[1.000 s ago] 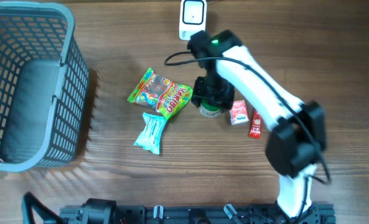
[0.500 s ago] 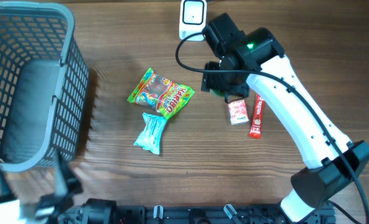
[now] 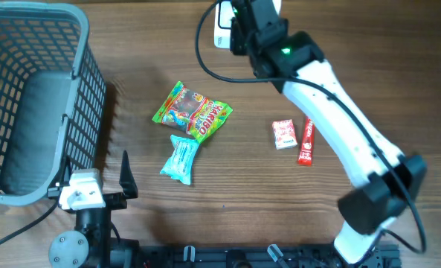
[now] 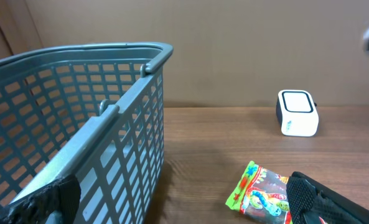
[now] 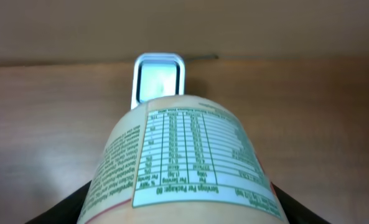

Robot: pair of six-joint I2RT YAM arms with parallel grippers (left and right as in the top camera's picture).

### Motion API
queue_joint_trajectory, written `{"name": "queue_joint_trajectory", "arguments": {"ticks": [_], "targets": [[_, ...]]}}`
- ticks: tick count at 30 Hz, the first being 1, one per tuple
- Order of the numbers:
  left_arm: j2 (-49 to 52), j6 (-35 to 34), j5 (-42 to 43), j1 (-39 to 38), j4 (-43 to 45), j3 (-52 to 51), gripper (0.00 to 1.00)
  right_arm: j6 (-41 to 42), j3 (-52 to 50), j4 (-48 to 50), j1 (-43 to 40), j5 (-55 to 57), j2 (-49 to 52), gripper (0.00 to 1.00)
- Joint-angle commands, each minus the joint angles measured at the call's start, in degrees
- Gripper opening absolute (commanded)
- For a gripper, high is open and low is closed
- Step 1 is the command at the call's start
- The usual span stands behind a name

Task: Scan the item barcode
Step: 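Carry the jar to the right table edge and release it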

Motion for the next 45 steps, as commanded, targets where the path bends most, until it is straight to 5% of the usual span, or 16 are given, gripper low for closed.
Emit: {"name": "queue_joint_trajectory", "arguments": {"ticks": [1,13,29,36,45], "targets": [[-0.17,-0.52,0.90,-0.42,0.55,-0.46,1.00,-10.01,0.79,8.44,-0.24,3.67,9.68,0.64],[-0.13,0.11,1.14,-0.42,-0.83,-4.61,1.00,-19.69,0.81,48.50,-1.46,11.87,28.79,0.62],[-0.13,6.14,5.62,-0.42,9.11,-19.15,1.00,-21.59,0.98,50.27,-1.84,15.63,31.54,0.63],[-0.02,5.90,6.14,-0.42,8.55,-19.15,1.00,-17.59,0.98,34.69,-2.43,18.62,20.65,0.63],[-0.02,5.70,8.44,-0.42,6.86,-19.32,1.00,7.76,0.98,-9.84,-17.70,18.27,9.03,0.64]]}}
